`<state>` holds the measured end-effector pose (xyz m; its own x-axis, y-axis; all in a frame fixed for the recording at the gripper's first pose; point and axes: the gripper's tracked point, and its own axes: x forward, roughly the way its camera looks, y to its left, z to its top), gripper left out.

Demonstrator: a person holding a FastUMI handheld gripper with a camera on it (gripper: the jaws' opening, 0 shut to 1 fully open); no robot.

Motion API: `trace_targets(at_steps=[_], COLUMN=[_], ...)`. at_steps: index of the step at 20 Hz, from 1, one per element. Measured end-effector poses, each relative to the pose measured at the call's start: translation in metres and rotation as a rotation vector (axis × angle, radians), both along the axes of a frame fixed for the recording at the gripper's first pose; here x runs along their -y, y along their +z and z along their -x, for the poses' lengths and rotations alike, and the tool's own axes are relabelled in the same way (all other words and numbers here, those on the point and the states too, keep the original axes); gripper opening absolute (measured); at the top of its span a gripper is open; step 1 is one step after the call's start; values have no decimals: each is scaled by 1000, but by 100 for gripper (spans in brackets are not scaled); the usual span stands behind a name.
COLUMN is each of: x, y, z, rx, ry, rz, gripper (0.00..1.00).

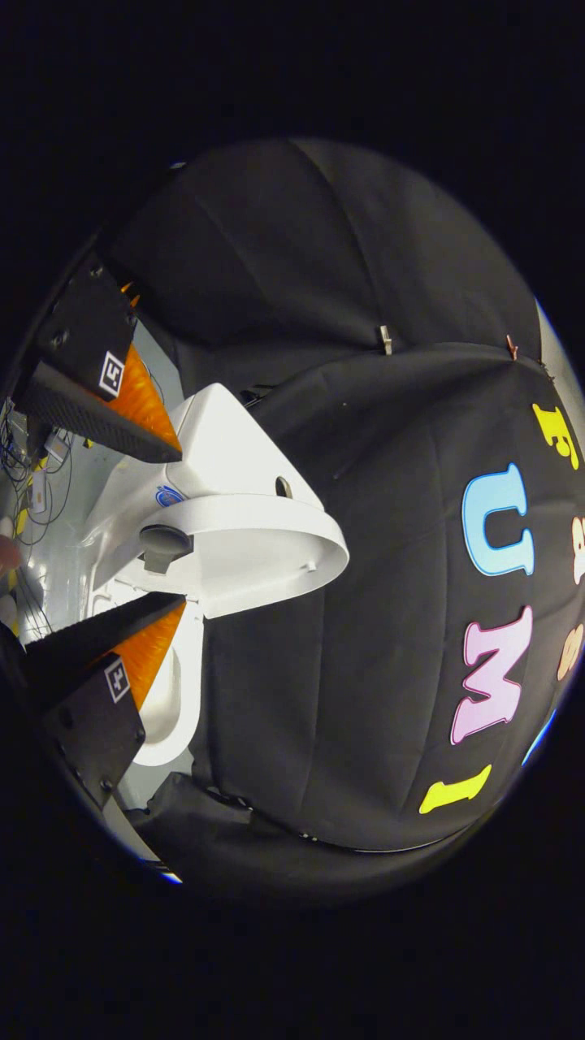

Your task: Open the toilet lid.

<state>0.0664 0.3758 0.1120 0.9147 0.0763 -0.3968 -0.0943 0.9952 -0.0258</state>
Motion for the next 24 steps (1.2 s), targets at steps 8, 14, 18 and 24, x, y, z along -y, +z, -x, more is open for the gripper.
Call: trace_targets(at_steps=[8, 14, 18, 24], x=[57, 150, 214, 286], y=[58, 76, 78, 54], z=[31, 32, 27, 20], rx=[88, 169, 239, 312], ry=[76, 32, -6, -75], rz=[-70, -97, -89, -70], gripper=[100, 99, 99, 99])
